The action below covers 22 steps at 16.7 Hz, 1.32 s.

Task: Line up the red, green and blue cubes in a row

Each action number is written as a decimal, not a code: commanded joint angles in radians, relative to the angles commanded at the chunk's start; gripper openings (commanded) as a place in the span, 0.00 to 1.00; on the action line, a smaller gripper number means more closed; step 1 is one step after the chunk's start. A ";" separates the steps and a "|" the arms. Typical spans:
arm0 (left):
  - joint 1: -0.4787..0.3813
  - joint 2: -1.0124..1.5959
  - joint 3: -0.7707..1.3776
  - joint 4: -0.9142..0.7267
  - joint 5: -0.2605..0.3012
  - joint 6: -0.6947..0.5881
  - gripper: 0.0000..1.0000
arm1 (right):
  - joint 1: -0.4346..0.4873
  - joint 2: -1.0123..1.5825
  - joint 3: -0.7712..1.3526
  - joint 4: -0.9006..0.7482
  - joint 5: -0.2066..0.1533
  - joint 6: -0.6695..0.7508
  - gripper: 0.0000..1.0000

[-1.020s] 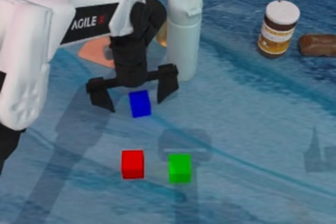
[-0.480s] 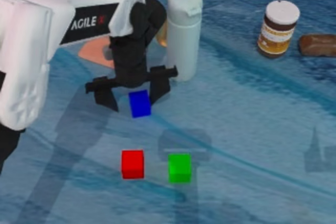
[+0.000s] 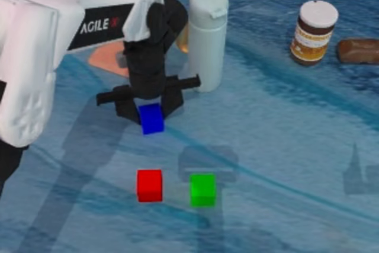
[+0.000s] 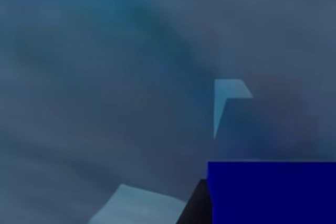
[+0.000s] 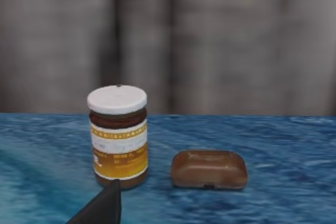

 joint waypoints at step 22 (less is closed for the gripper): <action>0.000 -0.074 0.175 -0.245 -0.007 -0.004 0.00 | 0.000 0.000 0.000 0.000 0.000 0.000 1.00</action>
